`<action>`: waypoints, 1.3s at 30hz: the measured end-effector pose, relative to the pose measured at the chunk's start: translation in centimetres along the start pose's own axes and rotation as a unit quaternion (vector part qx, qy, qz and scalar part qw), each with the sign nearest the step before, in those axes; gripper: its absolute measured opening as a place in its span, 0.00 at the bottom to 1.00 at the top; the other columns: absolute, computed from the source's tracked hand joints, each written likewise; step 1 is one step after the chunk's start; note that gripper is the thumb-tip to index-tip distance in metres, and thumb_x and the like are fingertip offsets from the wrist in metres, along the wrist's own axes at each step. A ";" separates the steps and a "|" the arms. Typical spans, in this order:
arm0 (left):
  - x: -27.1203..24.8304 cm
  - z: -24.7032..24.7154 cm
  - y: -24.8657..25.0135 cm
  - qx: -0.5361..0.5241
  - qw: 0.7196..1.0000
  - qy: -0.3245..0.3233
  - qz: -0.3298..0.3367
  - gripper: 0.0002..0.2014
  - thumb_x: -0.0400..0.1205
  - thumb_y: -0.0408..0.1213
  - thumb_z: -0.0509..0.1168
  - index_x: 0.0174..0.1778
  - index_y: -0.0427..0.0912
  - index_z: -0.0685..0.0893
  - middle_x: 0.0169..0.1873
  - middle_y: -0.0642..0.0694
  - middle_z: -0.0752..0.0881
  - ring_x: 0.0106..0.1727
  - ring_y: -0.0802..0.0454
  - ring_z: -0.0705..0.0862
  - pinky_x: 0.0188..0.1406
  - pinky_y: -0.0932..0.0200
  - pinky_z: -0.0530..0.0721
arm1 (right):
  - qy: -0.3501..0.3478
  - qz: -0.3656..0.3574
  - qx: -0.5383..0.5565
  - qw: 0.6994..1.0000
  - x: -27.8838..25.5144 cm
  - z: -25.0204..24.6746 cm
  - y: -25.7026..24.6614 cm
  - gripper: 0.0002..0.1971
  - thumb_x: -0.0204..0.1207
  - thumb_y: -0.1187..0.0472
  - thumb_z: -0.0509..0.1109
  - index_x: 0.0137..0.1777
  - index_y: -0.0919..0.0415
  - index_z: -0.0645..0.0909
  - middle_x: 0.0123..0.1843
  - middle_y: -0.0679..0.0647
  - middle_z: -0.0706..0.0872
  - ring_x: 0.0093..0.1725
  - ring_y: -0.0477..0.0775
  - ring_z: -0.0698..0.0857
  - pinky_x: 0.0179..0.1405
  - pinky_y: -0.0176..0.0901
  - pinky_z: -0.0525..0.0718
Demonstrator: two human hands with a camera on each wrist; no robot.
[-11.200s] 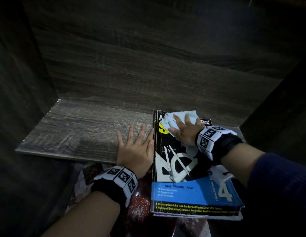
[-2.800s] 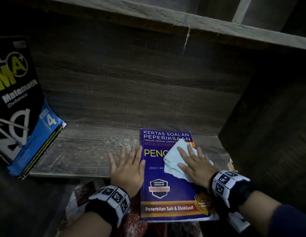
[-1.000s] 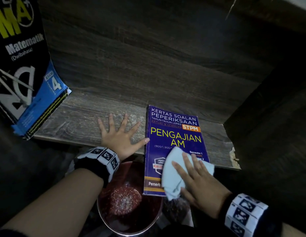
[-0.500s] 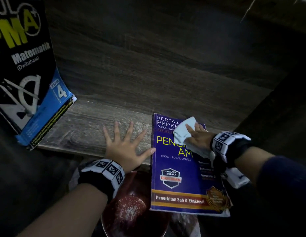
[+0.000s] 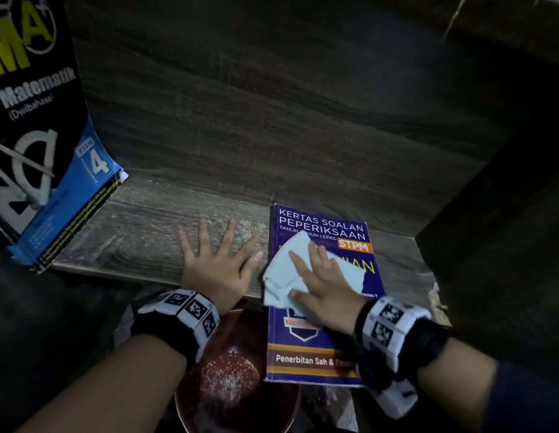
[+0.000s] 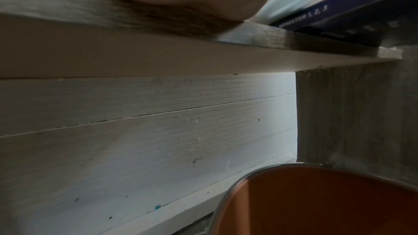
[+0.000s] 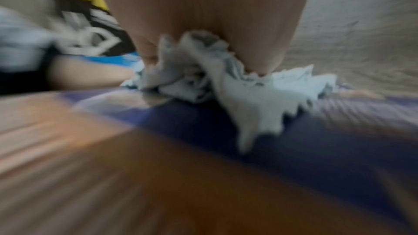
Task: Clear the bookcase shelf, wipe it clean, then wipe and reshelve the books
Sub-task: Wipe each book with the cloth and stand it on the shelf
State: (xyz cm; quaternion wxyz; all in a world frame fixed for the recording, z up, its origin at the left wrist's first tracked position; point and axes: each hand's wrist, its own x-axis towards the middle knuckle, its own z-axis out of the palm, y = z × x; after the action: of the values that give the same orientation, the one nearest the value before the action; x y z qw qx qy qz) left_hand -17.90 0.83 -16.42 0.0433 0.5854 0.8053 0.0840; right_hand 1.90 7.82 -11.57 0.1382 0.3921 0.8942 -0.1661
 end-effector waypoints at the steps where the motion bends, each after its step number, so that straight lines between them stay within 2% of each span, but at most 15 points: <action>1: 0.0 0.0 0.1 0.002 1.000 0.000 -0.003 0.36 0.72 0.66 0.17 0.80 0.76 0.43 0.85 0.56 0.43 0.84 0.31 0.38 0.74 0.22 0.33 | 0.005 -0.011 -0.013 1.000 -1.2 0.9 -0.1 0.37 0.82 0.35 0.47 0.84 0.43 0.34 0.81 0.56 0.23 0.78 0.52 0.20 0.79 0.48 0.27; 3: 0.0 0.0 0.0 0.012 1.000 -0.003 -0.007 0.36 0.72 0.66 0.16 0.80 0.76 0.42 0.85 0.56 0.42 0.84 0.32 0.38 0.74 0.22 0.34 | 0.012 -0.034 -0.046 0.998 -3.3 2.1 0.3 0.40 0.72 0.24 0.34 0.80 0.39 0.29 0.80 0.54 0.20 0.77 0.50 0.18 0.79 0.47 0.26; 5: -0.1 0.0 -0.1 0.020 1.000 -0.012 -0.007 0.36 0.72 0.66 0.16 0.79 0.76 0.38 0.84 0.57 0.39 0.84 0.32 0.36 0.75 0.22 0.35 | 0.017 -0.047 -0.067 0.996 -4.8 2.7 1.5 0.41 0.65 0.25 0.27 0.78 0.37 0.25 0.80 0.52 0.19 0.77 0.48 0.18 0.79 0.47 0.26; 9: 0.1 0.1 -0.2 0.028 0.999 -0.019 -0.012 0.35 0.71 0.67 0.15 0.78 0.76 0.35 0.84 0.58 0.37 0.84 0.33 0.35 0.75 0.22 0.36 | 0.023 -0.038 -0.075 0.996 -6.4 2.9 5.0 0.40 0.63 0.22 0.22 0.75 0.34 0.22 0.80 0.51 0.19 0.78 0.49 0.19 0.81 0.47 0.29; 13: 0.1 0.1 0.0 0.021 0.999 -0.024 -0.016 0.36 0.70 0.69 0.14 0.78 0.77 0.36 0.83 0.58 0.38 0.84 0.34 0.36 0.75 0.23 0.34 | 0.018 0.027 -0.045 0.998 -6.2 1.2 8.6 0.53 0.53 0.15 0.20 0.77 0.42 0.24 0.79 0.50 0.22 0.78 0.52 0.22 0.81 0.47 0.33; 14: 0.1 0.1 -0.1 0.023 0.999 -0.025 -0.016 0.36 0.70 0.69 0.15 0.78 0.77 0.35 0.83 0.58 0.37 0.84 0.34 0.36 0.75 0.23 0.34 | 0.012 0.052 -0.033 0.998 -5.9 0.6 9.2 0.54 0.55 0.15 0.24 0.79 0.44 0.26 0.79 0.50 0.23 0.79 0.51 0.24 0.81 0.48 0.34; 17: 0.1 0.0 -0.2 0.026 0.999 -0.028 -0.017 0.34 0.72 0.71 0.16 0.77 0.77 0.33 0.83 0.58 0.36 0.83 0.33 0.35 0.75 0.23 0.34 | -0.004 0.136 -0.014 0.991 -4.5 -0.9 11.4 0.39 0.77 0.28 0.37 0.84 0.45 0.33 0.85 0.59 0.33 0.84 0.55 0.34 0.82 0.54 0.36; 19: 0.1 -0.2 -0.1 0.024 0.999 -0.037 -0.023 0.32 0.74 0.72 0.19 0.77 0.77 0.34 0.83 0.58 0.36 0.83 0.33 0.34 0.75 0.23 0.34 | -0.013 0.181 -0.040 0.983 -3.5 -1.8 12.8 0.40 0.76 0.27 0.32 0.85 0.46 0.36 0.86 0.60 0.37 0.85 0.58 0.38 0.82 0.57 0.39; 23: 0.5 -0.9 0.3 0.011 0.997 -0.066 -0.040 0.32 0.75 0.71 0.22 0.78 0.77 0.39 0.84 0.58 0.37 0.83 0.34 0.33 0.74 0.23 0.33 | 0.031 0.261 -0.040 0.964 -1.4 -3.1 14.2 0.34 0.84 0.37 0.48 0.85 0.51 0.47 0.86 0.59 0.51 0.85 0.60 0.53 0.81 0.58 0.53; 26: 0.7 -1.6 0.8 0.000 0.995 -0.089 -0.047 0.34 0.76 0.72 0.24 0.81 0.74 0.44 0.85 0.56 0.39 0.83 0.33 0.33 0.73 0.22 0.28 | 0.185 0.277 -0.022 0.943 -1.4 -3.1 12.4 0.28 0.81 0.44 0.62 0.77 0.57 0.68 0.76 0.63 0.71 0.72 0.66 0.73 0.68 0.54 0.73; 28: 0.6 -2.0 1.3 -0.022 0.995 -0.089 -0.044 0.35 0.78 0.71 0.26 0.83 0.67 0.47 0.85 0.54 0.43 0.84 0.36 0.34 0.73 0.22 0.29 | 0.297 0.240 -0.044 0.923 -2.1 -2.4 10.6 0.22 0.79 0.54 0.67 0.68 0.65 0.77 0.66 0.68 0.77 0.64 0.71 0.77 0.61 0.56 0.78; 30: 0.4 -2.3 2.2 -0.050 0.996 -0.075 -0.022 0.37 0.79 0.69 0.27 0.85 0.60 0.48 0.85 0.54 0.45 0.85 0.43 0.37 0.75 0.25 0.31 | 0.352 0.202 -0.084 0.910 -2.8 -1.6 9.0 0.15 0.75 0.62 0.68 0.56 0.74 0.81 0.55 0.73 0.81 0.54 0.74 0.81 0.50 0.59 0.82; 33: -0.2 -2.3 3.8 -0.089 0.992 -0.083 0.014 0.39 0.82 0.67 0.30 0.86 0.50 0.45 0.85 0.53 0.48 0.85 0.51 0.40 0.79 0.31 0.31 | 0.218 0.266 -0.153 0.927 -3.3 -0.5 6.9 0.18 0.81 0.57 0.60 0.66 0.68 0.75 0.63 0.65 0.79 0.62 0.66 0.80 0.55 0.52 0.80; 36: -0.7 -2.0 4.8 -0.114 0.986 -0.118 0.022 0.39 0.82 0.67 0.31 0.86 0.47 0.40 0.85 0.53 0.44 0.85 0.52 0.38 0.79 0.34 0.27 | 0.176 0.310 -0.197 0.913 -3.0 0.6 5.5 0.17 0.83 0.64 0.52 0.67 0.68 0.73 0.63 0.63 0.80 0.62 0.62 0.82 0.54 0.49 0.81; 39: -1.1 -2.1 5.2 -0.118 0.984 -0.133 0.023 0.38 0.84 0.66 0.33 0.85 0.47 0.38 0.85 0.52 0.42 0.84 0.52 0.34 0.77 0.36 0.24 | 0.159 0.328 -0.151 0.919 -2.8 1.5 4.5 0.18 0.71 0.70 0.50 0.42 0.73 0.83 0.34 0.63 0.86 0.30 0.60 0.88 0.26 0.41 0.82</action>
State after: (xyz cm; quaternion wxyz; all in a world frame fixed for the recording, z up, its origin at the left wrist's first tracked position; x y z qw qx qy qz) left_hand -13.04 1.17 -13.41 0.2170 0.6002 0.7632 0.1006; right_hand 7.29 8.31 -12.69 0.0981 0.6594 0.7399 0.0898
